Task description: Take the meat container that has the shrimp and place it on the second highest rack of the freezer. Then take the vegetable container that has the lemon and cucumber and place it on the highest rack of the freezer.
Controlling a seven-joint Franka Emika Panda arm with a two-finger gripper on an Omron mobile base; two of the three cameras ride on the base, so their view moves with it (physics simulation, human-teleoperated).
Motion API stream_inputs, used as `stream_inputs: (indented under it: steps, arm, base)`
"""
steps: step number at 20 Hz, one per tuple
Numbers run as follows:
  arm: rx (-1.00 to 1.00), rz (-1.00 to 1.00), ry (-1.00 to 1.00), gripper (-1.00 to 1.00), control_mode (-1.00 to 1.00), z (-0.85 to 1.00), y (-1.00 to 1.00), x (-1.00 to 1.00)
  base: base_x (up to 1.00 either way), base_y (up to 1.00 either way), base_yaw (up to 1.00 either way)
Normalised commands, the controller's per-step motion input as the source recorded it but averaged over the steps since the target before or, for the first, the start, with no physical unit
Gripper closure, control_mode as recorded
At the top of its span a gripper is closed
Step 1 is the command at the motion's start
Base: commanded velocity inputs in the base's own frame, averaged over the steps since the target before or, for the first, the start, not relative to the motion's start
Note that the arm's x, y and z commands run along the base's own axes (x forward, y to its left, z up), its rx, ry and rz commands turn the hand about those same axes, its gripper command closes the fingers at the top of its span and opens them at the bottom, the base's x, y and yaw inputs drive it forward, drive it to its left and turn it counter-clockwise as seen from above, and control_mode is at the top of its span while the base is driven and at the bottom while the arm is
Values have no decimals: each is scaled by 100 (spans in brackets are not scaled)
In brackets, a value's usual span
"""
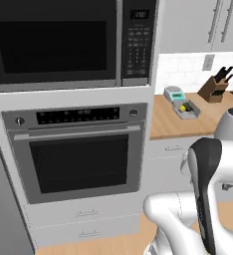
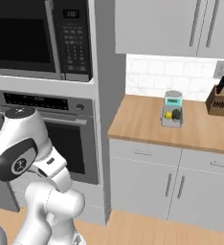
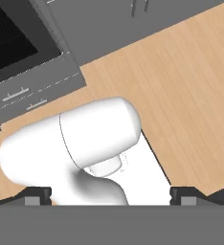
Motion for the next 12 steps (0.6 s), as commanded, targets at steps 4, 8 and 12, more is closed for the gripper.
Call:
stream_inputs:
  steps: [4,8,12]
  arm:
    - [0,0,0,-100,100,0,0,0]
    - [0,0,0,-100,100,0,0,0]
    - [0,0,0,-100,100,0,0,0]
  base:
    - [-6,-100,0]
    - [8,-100,0]
    - [12,-100,3]
